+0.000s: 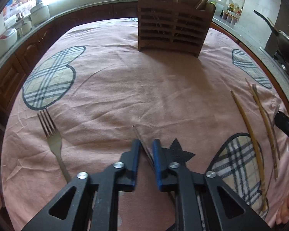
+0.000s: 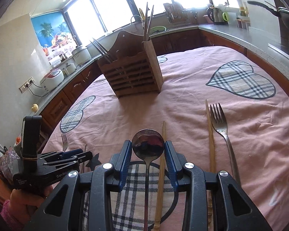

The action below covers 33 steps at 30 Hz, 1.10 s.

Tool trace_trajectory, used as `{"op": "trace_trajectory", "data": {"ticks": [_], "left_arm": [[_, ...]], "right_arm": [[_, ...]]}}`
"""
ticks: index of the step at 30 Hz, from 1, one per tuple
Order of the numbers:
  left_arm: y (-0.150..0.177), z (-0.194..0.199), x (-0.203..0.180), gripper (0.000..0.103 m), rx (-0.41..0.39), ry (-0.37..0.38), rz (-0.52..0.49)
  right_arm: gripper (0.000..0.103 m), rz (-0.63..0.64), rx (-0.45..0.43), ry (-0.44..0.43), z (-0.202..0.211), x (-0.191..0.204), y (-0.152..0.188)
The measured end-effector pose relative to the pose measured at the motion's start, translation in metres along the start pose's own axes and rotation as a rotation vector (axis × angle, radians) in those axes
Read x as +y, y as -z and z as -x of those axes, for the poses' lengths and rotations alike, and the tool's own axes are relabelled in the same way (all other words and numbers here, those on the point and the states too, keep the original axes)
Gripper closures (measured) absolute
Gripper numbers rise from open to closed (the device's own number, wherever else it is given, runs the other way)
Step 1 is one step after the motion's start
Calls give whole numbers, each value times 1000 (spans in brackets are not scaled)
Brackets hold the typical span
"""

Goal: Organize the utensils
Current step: 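Close the left tool on a metal chopstick while the right tool closes on the metal spoon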

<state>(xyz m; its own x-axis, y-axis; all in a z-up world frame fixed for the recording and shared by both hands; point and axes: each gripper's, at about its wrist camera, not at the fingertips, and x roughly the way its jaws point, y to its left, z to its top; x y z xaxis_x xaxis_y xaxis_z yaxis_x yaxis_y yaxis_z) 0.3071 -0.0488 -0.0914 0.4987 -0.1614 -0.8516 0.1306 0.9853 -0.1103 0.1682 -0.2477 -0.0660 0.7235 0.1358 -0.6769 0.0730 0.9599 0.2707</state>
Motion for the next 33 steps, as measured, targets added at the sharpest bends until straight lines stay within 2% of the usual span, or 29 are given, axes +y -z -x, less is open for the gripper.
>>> {"op": "trace_trajectory", "data": {"ticks": [6,12,14,15,17,18,23,31,32,33], "left_arm": [[-9,-2,11,89,50,33,15],[-16,-9,-9,86,27,-60,-68],[-14,-11,-18,95,13,-67,-95],[-13,-11,-19,96,10,-66,-94],[-11,-6,-16,98,0,-10,-62],[-10,0,-14,99,-15,24,-44],[-6,49,-7,100,-133,80,-37],[-1,125,13,100,-275,157,-7],[0,132,16,100,-289,164,-2],[1,139,20,100,-302,169,3]], "right_arm": [[68,-14,-9,-20,6,-3,2],[68,-32,-18,-36,10,-7,3],[68,-40,-21,-40,12,-9,3],[68,-42,-24,-40,13,-9,3],[68,-43,-31,-40,17,-11,2],[68,-43,-35,-39,20,-11,2],[68,-39,-61,-35,33,-10,-3],[68,-6,-110,-52,51,5,-18],[87,0,-118,-52,54,8,-20],[100,3,-119,-54,55,9,-22]]}}
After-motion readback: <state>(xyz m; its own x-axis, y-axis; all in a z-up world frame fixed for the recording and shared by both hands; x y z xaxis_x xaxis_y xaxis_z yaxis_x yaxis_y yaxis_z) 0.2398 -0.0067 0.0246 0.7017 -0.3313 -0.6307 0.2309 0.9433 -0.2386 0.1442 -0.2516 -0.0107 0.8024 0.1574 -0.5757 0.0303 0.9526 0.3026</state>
